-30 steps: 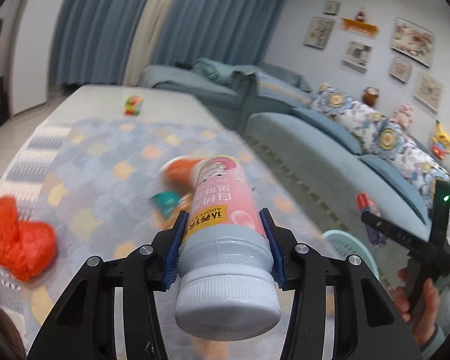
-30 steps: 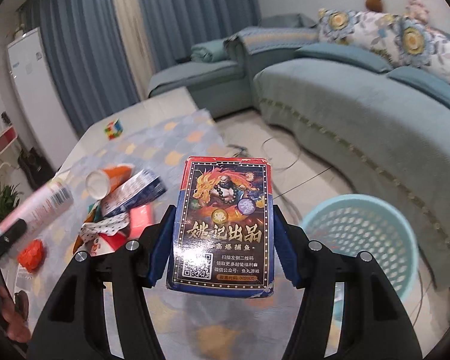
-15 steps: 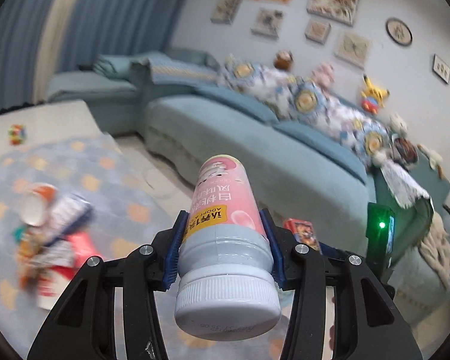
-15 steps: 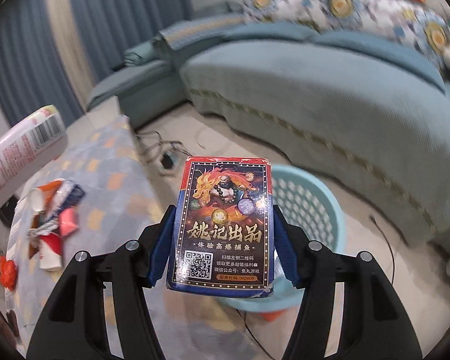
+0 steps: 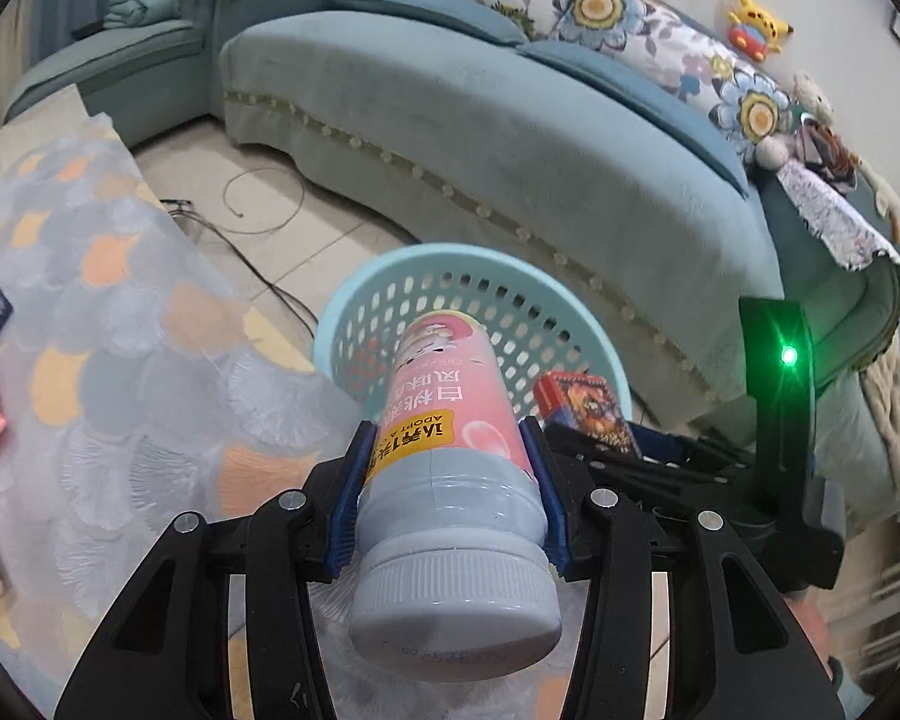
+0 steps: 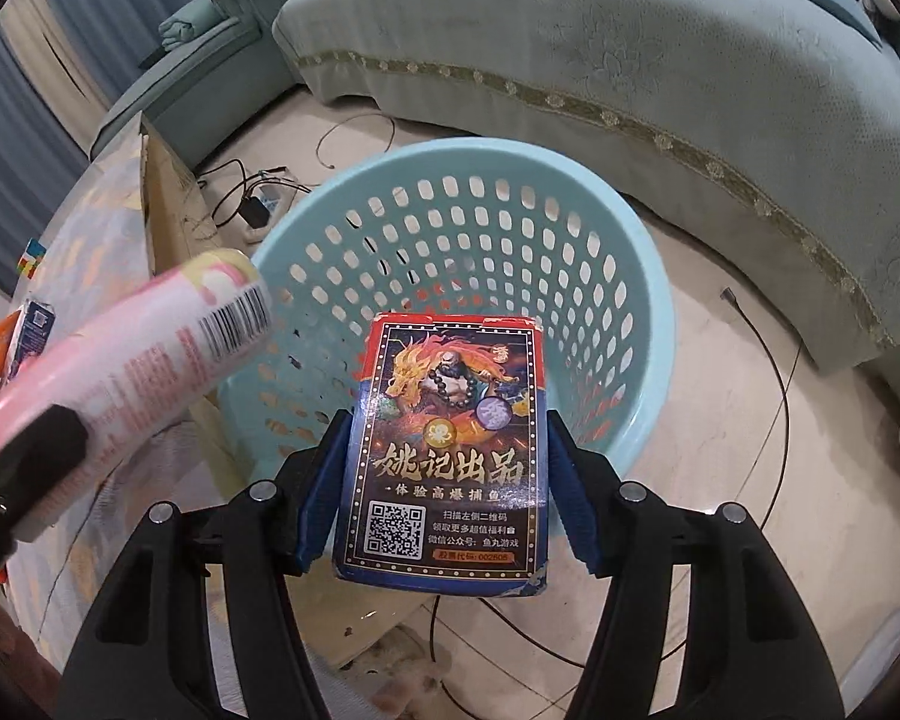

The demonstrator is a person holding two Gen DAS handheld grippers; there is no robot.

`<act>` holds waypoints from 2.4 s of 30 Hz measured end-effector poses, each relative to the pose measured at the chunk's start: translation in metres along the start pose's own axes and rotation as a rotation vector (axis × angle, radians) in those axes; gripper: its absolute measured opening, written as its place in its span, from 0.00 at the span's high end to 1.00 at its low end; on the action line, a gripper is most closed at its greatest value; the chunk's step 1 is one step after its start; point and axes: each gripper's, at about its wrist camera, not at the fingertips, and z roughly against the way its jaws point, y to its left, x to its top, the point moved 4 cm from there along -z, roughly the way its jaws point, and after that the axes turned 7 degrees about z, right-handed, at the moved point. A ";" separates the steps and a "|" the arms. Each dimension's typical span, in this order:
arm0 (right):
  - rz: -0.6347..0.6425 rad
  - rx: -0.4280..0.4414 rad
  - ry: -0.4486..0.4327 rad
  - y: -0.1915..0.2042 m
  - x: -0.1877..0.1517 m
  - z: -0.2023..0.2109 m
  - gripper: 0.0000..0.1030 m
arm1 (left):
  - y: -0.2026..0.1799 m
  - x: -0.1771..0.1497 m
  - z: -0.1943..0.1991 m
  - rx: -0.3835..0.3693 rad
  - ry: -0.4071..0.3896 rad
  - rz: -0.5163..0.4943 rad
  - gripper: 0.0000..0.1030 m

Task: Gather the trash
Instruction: 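Carry the spray can and card box over the basket and release both, then return both open tools to the table trash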

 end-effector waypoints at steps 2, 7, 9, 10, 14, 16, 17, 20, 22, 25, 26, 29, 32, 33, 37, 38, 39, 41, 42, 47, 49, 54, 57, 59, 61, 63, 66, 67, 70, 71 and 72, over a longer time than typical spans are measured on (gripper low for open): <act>-0.004 0.006 0.007 -0.002 0.001 -0.003 0.42 | 0.002 -0.003 -0.002 -0.007 0.003 -0.001 0.55; -0.024 0.021 -0.008 -0.009 0.004 0.000 0.32 | -0.002 0.003 0.010 -0.048 -0.037 0.014 0.36; -0.035 0.029 -0.014 -0.011 0.003 0.003 0.32 | -0.001 0.004 0.017 -0.053 -0.057 0.018 0.35; -0.041 0.036 -0.014 -0.012 0.002 0.004 0.32 | -0.003 0.005 0.020 -0.054 -0.061 0.021 0.35; -0.033 0.038 -0.019 -0.010 -0.003 0.008 0.32 | -0.003 0.005 0.029 -0.052 -0.086 0.019 0.36; -0.018 0.045 -0.022 -0.006 -0.006 0.009 0.32 | -0.004 0.004 0.035 -0.045 -0.097 0.012 0.37; -0.006 0.052 -0.026 -0.002 -0.008 0.010 0.32 | -0.004 0.004 0.039 -0.041 -0.104 0.008 0.37; 0.028 0.058 -0.041 0.009 -0.010 0.016 0.32 | -0.002 0.004 0.050 -0.022 -0.125 -0.004 0.37; 0.067 0.062 -0.066 0.020 -0.011 0.023 0.32 | 0.000 0.004 0.059 -0.013 -0.144 -0.007 0.37; 0.123 0.071 -0.104 0.039 -0.011 0.034 0.32 | 0.004 0.006 0.076 0.003 -0.177 -0.001 0.37; 0.136 0.076 -0.114 0.044 -0.011 0.037 0.32 | 0.006 0.007 0.084 0.013 -0.195 0.002 0.37; 0.187 0.096 -0.161 0.066 -0.010 0.051 0.32 | 0.016 0.007 0.106 0.037 -0.236 0.015 0.37; 0.219 0.122 -0.226 0.085 -0.009 0.067 0.32 | 0.034 0.007 0.134 0.082 -0.288 0.046 0.37; 0.228 0.137 -0.246 0.091 -0.008 0.073 0.32 | 0.044 0.006 0.145 0.104 -0.308 0.064 0.37; 0.272 0.180 -0.304 0.118 -0.009 0.089 0.32 | 0.087 0.001 0.185 0.229 -0.372 0.143 0.35; 0.289 0.192 -0.314 0.127 -0.009 0.093 0.32 | 0.096 -0.001 0.193 0.264 -0.379 0.159 0.35; 0.298 0.197 -0.317 0.133 -0.010 0.094 0.32 | 0.108 -0.004 0.203 0.310 -0.392 0.180 0.35; 0.322 0.216 -0.317 0.149 -0.012 0.095 0.32 | 0.135 -0.013 0.223 0.394 -0.415 0.233 0.34; 0.332 0.223 -0.314 0.156 -0.013 0.095 0.32 | 0.150 -0.020 0.234 0.445 -0.429 0.268 0.32; 0.379 0.257 -0.292 0.188 -0.023 0.089 0.32 | 0.224 -0.062 0.282 0.673 -0.482 0.453 0.24; 0.398 0.268 -0.285 0.200 -0.028 0.086 0.32 | 0.250 -0.077 0.294 0.750 -0.479 0.519 0.23; 0.453 0.290 -0.277 0.229 -0.038 0.086 0.32 | 0.300 -0.105 0.307 0.873 -0.437 0.657 0.21; 0.484 0.295 -0.276 0.241 -0.043 0.085 0.32 | 0.319 -0.115 0.308 0.949 -0.404 0.684 0.21; 0.499 0.299 -0.276 0.247 -0.044 0.085 0.32 | 0.328 -0.119 0.308 0.983 -0.390 0.697 0.21; 0.515 0.306 -0.273 0.255 -0.045 0.084 0.32 | 0.339 -0.123 0.307 0.988 -0.380 0.710 0.21; 0.531 0.313 -0.272 0.264 -0.044 0.083 0.32 | 0.348 -0.124 0.303 0.980 -0.370 0.721 0.21; 0.560 0.334 -0.274 0.280 -0.043 0.083 0.32 | 0.353 -0.126 0.298 1.010 -0.361 0.721 0.21; 0.569 0.342 -0.276 0.285 -0.042 0.083 0.32 | 0.355 -0.126 0.295 1.020 -0.357 0.723 0.21; 0.600 0.362 -0.277 0.303 -0.043 0.081 0.32 | 0.362 -0.131 0.291 1.054 -0.348 0.739 0.21; 0.610 0.368 -0.274 0.309 -0.043 0.079 0.32 | 0.364 -0.132 0.290 1.054 -0.348 0.743 0.21; 0.624 0.375 -0.270 0.317 -0.044 0.077 0.32 | 0.366 -0.133 0.289 1.053 -0.342 0.745 0.21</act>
